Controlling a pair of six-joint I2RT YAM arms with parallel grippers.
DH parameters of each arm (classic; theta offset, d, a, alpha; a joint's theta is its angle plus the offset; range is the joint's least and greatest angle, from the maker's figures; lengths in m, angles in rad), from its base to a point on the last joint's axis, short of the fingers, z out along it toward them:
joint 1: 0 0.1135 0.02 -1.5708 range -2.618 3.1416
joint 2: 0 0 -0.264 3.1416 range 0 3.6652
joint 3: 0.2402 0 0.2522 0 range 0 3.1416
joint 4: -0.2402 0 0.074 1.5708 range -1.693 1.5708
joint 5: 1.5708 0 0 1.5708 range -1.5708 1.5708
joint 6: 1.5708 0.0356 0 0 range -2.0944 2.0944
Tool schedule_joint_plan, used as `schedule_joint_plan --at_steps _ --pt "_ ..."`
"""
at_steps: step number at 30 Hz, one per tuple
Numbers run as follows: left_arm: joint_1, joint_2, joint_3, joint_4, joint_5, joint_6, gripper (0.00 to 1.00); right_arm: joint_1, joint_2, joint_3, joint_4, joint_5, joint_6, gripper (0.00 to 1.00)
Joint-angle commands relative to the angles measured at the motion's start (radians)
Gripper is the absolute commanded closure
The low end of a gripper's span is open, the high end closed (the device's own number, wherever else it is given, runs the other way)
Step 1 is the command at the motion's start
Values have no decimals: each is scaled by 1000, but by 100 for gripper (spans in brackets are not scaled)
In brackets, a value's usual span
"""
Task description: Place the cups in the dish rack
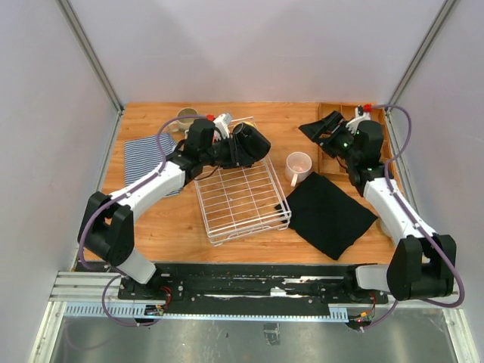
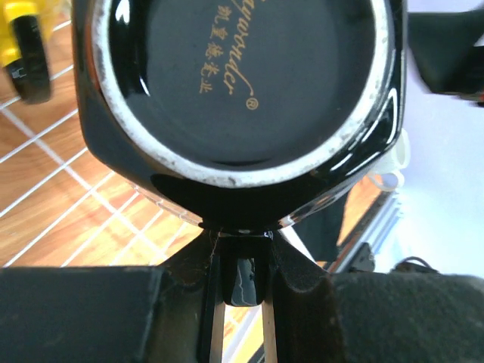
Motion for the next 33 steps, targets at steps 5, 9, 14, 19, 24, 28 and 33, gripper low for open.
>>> schedule_joint_plan --at_steps 5,9,14,19,24,28,33 --pt "-63 122 209 -172 -194 215 100 -118 -33 204 -444 -75 -324 2" --pt "-80 171 252 -218 -246 246 99 -148 -51 186 -374 -207 -360 2" --pt "-84 182 256 -252 -290 267 99 -152 -45 200 -396 -218 -368 2" --pt "-84 179 245 -252 -333 271 100 -155 -38 201 -399 -217 -370 2" --pt "-89 221 273 -272 -364 306 100 -158 -39 194 -399 -213 -364 2" --pt "-100 265 312 -304 -406 346 99 -161 -39 186 -384 -220 -351 1" --pt "-119 296 325 -318 -455 379 100 -166 -35 177 -366 -231 -332 1"
